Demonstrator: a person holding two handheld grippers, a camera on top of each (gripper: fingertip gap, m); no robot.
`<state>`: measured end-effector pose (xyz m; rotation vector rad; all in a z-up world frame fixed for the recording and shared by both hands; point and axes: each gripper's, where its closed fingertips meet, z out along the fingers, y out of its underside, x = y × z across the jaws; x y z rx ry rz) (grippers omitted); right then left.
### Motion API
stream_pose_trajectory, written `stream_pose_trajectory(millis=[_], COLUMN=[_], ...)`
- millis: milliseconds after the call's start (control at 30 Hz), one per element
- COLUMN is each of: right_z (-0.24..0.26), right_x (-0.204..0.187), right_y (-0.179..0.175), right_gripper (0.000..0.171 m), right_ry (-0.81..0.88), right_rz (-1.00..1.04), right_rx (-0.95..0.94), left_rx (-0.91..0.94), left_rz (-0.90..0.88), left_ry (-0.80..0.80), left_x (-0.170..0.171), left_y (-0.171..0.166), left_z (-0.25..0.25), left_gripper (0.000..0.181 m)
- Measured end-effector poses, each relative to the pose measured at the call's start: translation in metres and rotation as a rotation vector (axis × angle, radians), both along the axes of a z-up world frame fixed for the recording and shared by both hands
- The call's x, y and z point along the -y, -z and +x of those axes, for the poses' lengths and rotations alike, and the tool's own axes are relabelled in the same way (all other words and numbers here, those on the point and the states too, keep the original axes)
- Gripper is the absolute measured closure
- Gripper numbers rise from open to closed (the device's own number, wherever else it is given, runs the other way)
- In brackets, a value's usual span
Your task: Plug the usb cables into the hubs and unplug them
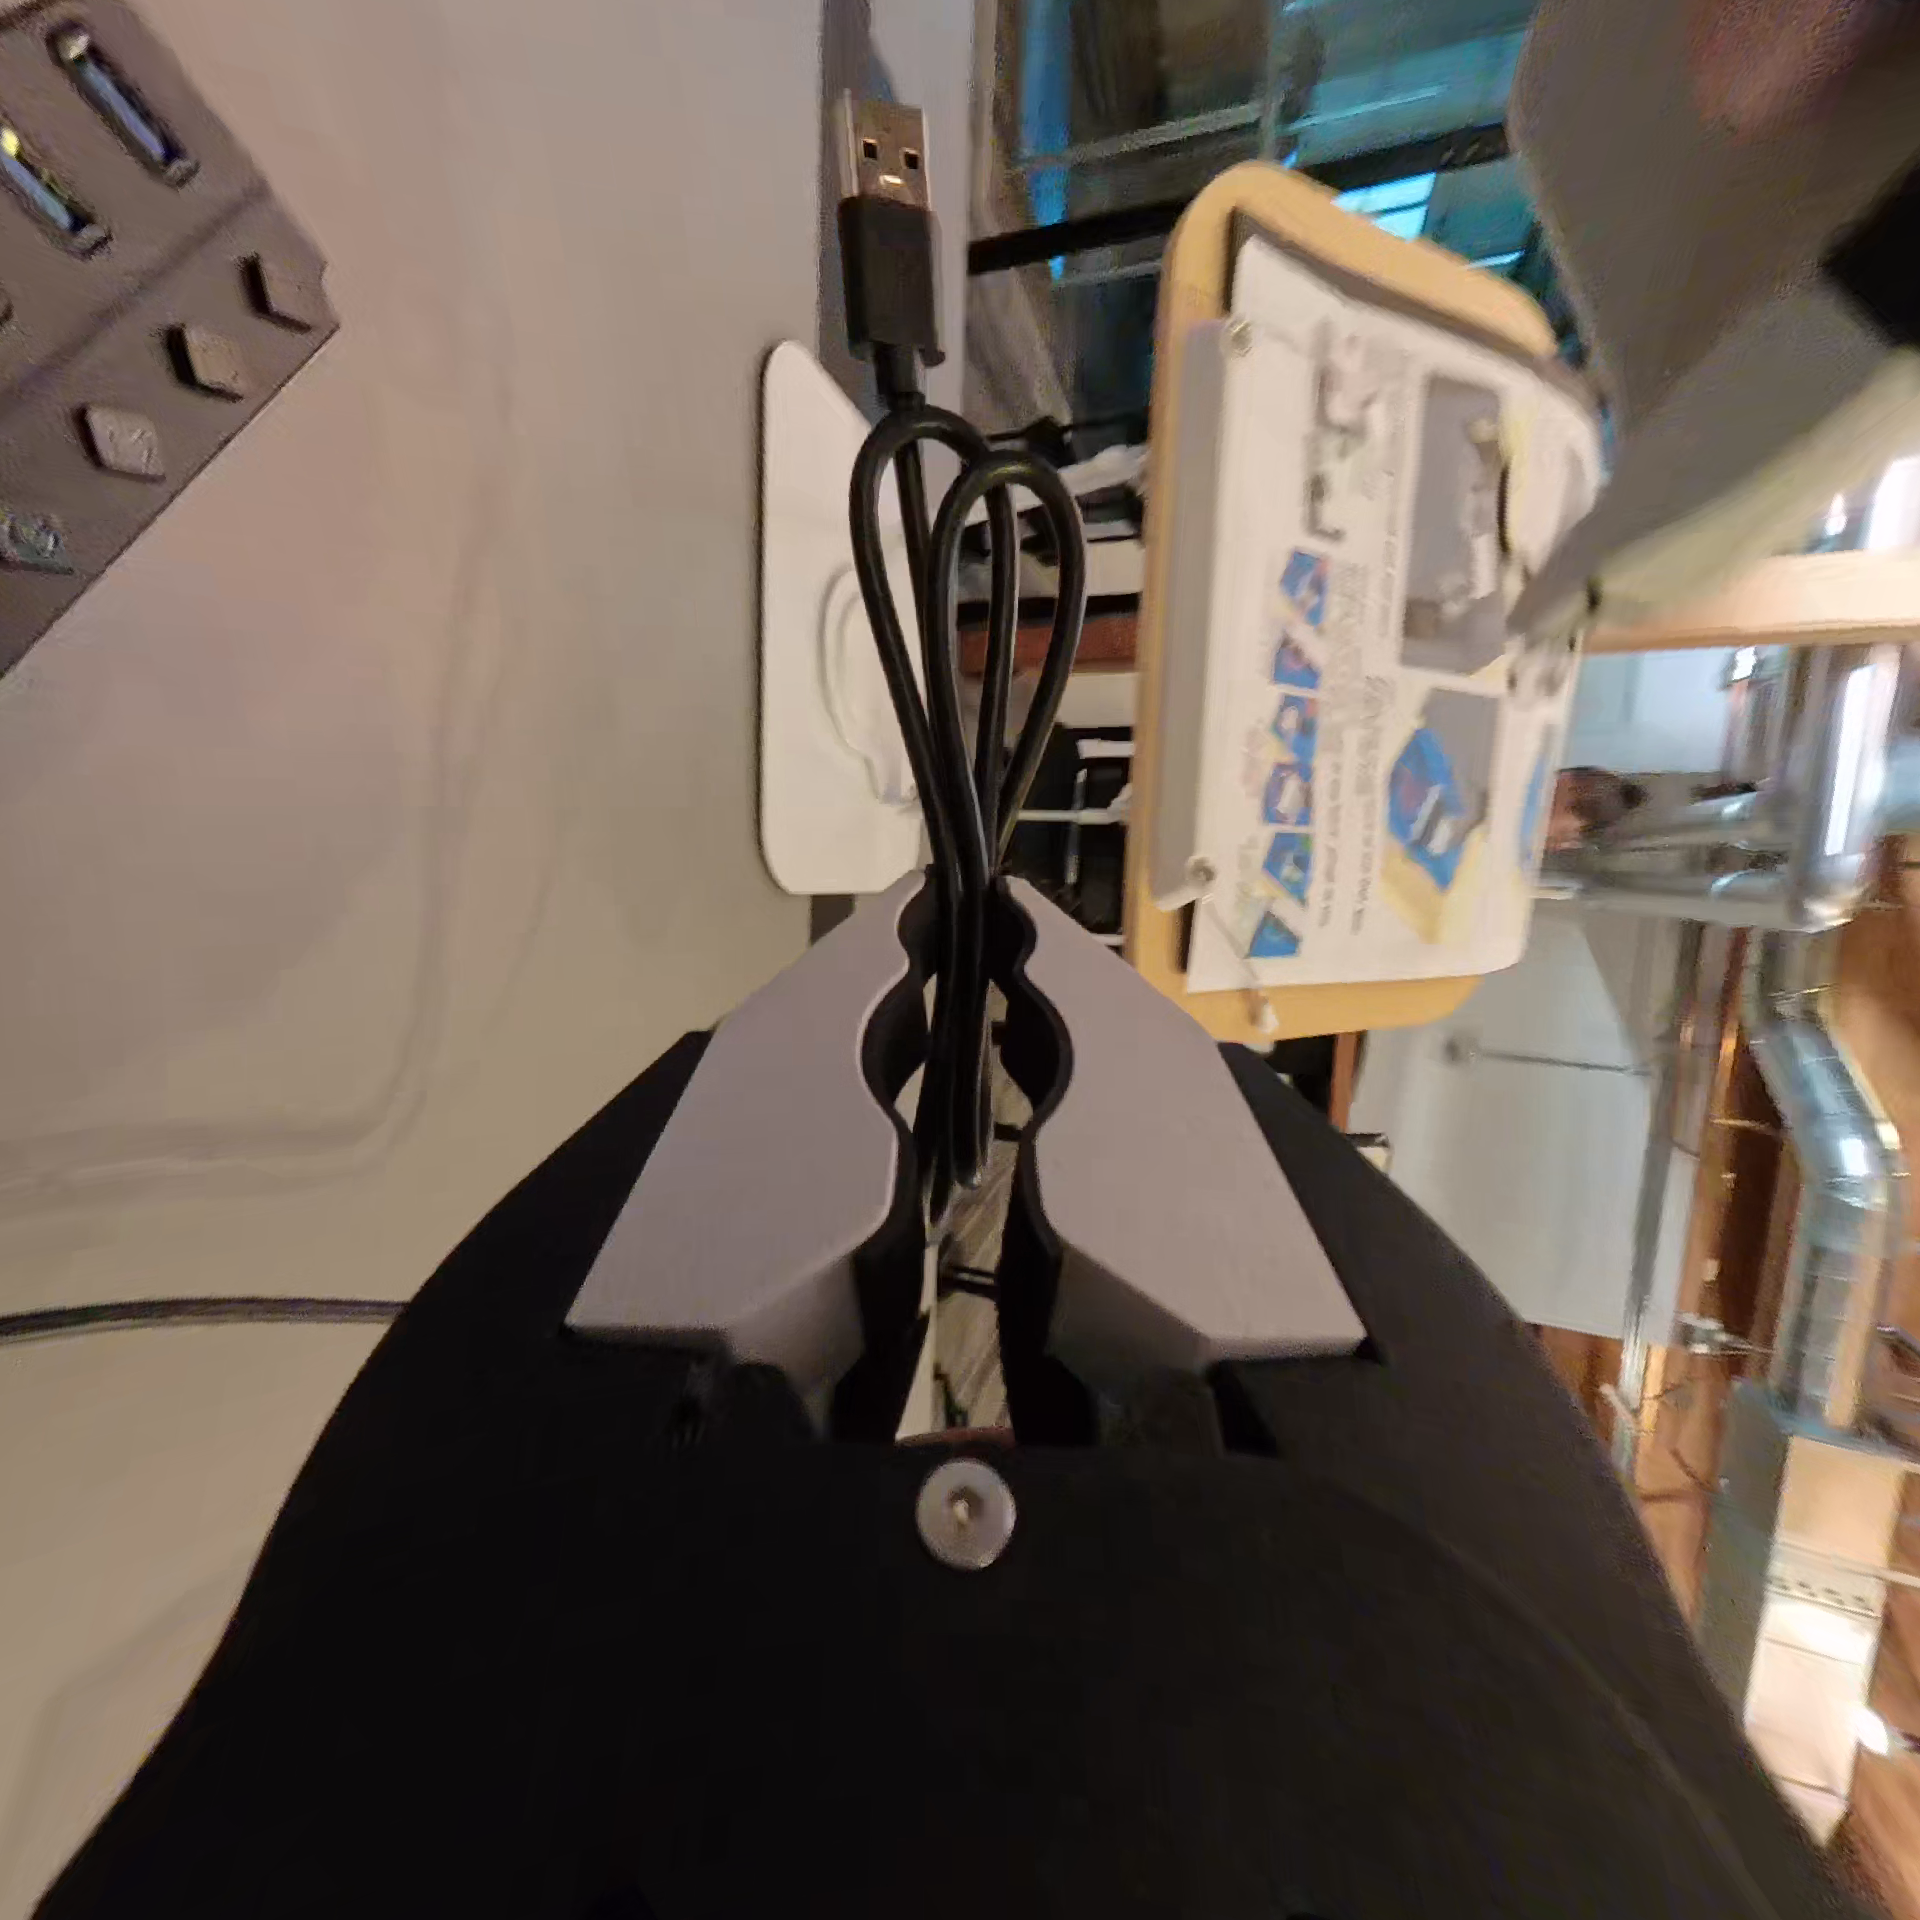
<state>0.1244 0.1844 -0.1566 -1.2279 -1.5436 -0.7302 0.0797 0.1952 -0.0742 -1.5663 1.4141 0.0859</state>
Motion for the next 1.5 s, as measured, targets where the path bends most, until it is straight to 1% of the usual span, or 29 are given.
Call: stream_pose_trajectory(millis=[33,67,133,200,233,333,367,433,467,567,633,700,800,900,967,1100,1167,1200,1267,1367,1433,1500], right_z=[0.007,0.012,0.022,0.031,0.033,0.034,0.032,0.03,0.03,0.029,0.029,0.029,0.03,0.028,0.027,0.028,0.027,0.027,0.027,0.027,0.028,0.029], right_x=[-0.003,-0.006,-0.009,-0.013,-0.014,-0.017,-0.016,-0.016,-0.017,-0.017,-0.017,-0.016,-0.016,-0.015,-0.014,-0.013,-0.013,-0.013,-0.013,-0.013,-0.014,-0.014], right_y=[0.006,0.013,0.023,0.029,0.031,0.037,0.04,0.044,0.045,0.047,0.047,0.045,0.043,0.043,0.042,0.038,0.037,0.037,0.038,0.039,0.039,0.04], right_gripper=[0.167,0.167,0.168,0.167,0.167,0.167,0.167,0.167,0.167,0.167,0.167,0.167,0.167,0.167,0.167,0.167,0.167,0.167,0.167,0.167,0.167,0.167], right_ry=[0.014,0.013,0.014,0.039,0.044,0.047,0.043,0.038,0.038,0.034,0.032,0.03,0.027,0.02,0.019,0.016,0.012,0.012,0.011,0.011,0.013,0.015], right_rz=[-0.021,-0.045,-0.095,-0.121,-0.13,-0.145,-0.152,-0.163,-0.164,-0.173,-0.175,-0.176,-0.179,-0.185,-0.184,-0.179,-0.18,-0.18,-0.181,-0.182,-0.181,-0.182], right_rx=[0.011,0.024,0.022,0.025,0.02,0.019,0.02,0.024,0.027,0.021,0.015,0.001,-0.012,-0.027,-0.03,-0.049,-0.056,-0.056,-0.053,-0.056,-0.056,-0.056], left_rx=[-0.035,-0.057,-0.112,-0.182,-0.206,-0.234,-0.23,-0.21,-0.179,-0.144,-0.112,-0.02,0.025,0.106,0.185,0.257,0.266,0.274,0.256,0.169,0.008,-0.125], left_rz=[-0.066,-0.158,-0.352,-0.388,-0.43,-0.525,-0.527,-0.542,-0.548,-0.544,-0.545,-0.584,-0.6,-0.635,-0.62,-0.638,-0.636,-0.602,-0.468,-0.307,-0.244,-0.195], left_ry=[-0.043,-0.079,-0.137,-0.213,-0.225,-0.244,-0.253,-0.261,-0.257,-0.279,-0.296,-0.297,-0.306,-0.317,-0.34,-0.358,-0.345,-0.314,-0.249,-0.054,0.062,0.13], left_x=[-0.01,-0.017,-0.022,-0.031,-0.028,-0.021,-0.022,-0.024,-0.025,-0.03,-0.031,-0.025,-0.013,-0.004,-0.007,-0.012,-0.013,-0.015,-0.023,-0.021,-0.013,-0.009], left_y=[0.017,0.039,0.094,0.138,0.158,0.201,0.21,0.222,0.223,0.218,0.21,0.202,0.201,0.206,0.202,0.204,0.207,0.206,0.196,0.175,0.174,0.178], left_z=[-0.013,-0.024,-0.046,-0.068,-0.075,-0.085,-0.086,-0.087,-0.085,-0.088,-0.093,-0.094,-0.097,-0.091,-0.09,-0.092,-0.088,-0.084,-0.081,-0.066,-0.061,-0.06], left_gripper=[0.18,0.18,0.18,0.181,0.181,0.181,0.181,0.175,0.173,0.155,0.151,0.149,0.149,0.154,0.156,0.159,0.159,0.16,0.158,0.157,0.156,0.159])
